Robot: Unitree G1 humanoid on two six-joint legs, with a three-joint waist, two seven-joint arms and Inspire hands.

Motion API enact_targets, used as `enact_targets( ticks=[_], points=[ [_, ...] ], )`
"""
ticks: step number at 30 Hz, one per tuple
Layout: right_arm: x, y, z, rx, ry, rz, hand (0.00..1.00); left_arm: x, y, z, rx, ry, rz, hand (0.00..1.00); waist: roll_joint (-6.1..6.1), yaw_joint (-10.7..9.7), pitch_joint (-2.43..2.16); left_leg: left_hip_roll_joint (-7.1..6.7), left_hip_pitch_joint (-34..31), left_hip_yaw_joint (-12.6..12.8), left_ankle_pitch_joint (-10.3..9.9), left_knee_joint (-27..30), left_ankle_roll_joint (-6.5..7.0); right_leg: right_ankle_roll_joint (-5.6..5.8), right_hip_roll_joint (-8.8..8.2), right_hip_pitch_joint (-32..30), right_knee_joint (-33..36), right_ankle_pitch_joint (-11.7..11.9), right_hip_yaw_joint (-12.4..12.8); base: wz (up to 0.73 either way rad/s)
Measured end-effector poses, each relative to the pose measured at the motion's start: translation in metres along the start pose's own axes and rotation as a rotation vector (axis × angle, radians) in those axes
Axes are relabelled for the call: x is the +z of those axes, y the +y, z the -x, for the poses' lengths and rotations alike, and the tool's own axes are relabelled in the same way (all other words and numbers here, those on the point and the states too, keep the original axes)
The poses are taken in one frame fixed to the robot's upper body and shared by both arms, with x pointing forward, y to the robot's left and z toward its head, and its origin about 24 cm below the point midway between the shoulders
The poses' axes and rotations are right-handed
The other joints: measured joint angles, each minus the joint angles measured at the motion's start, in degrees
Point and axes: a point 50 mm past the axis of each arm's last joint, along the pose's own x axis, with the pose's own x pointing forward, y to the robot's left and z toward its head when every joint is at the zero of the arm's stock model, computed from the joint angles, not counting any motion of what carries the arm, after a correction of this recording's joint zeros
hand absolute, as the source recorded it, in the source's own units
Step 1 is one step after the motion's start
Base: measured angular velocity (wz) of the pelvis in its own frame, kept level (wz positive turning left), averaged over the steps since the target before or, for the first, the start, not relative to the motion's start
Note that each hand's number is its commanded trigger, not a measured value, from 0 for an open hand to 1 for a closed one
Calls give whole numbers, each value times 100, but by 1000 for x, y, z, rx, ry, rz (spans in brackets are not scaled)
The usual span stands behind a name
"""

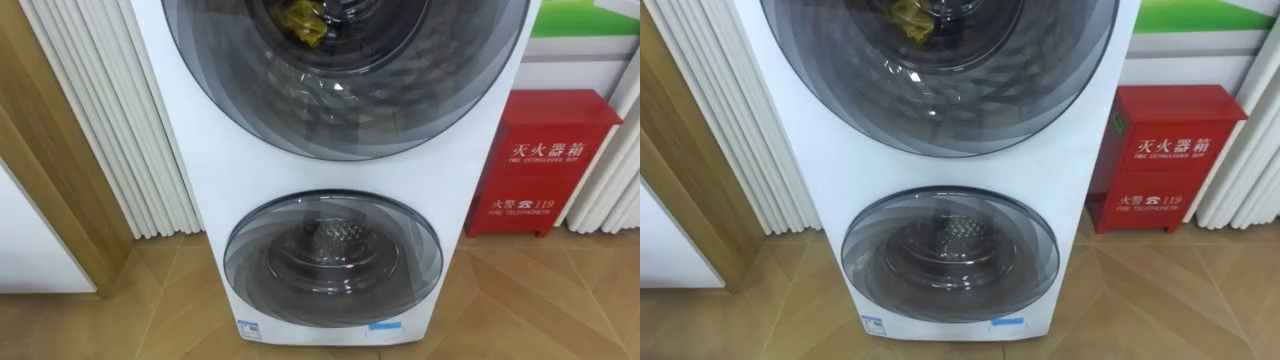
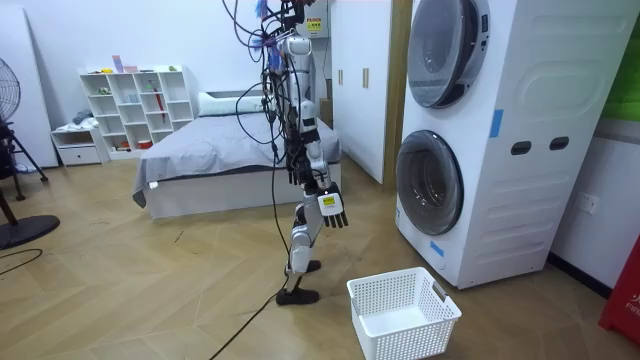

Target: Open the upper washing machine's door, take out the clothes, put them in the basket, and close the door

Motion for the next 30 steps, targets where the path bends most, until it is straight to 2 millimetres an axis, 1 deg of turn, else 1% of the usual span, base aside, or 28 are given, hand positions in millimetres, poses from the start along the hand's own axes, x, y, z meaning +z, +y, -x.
enact_targets(
  ticks=[13,17,30],
  points=[
    [-3,2,0,12,-12,-39,0,-1,0,0,-1,-20,-1,0,-1,-4,-2,1,-14,8,-3,22,0,0,2,-1,1,0,12,0],
    [-3,1,0,16,-11,-38,0,-1,0,0,-2,-19,-1,0,8,-10,1,0,-8,9,-3,21,0,0,5,2,2,0,69,0],
    [-1,1,0,10,-22,-58,0,-2,-1,1,-25,-18,4,0,19,-15,-15,0,-8,-1,-2,18,1,0,4,13,4,0,11,0]
  ],
)
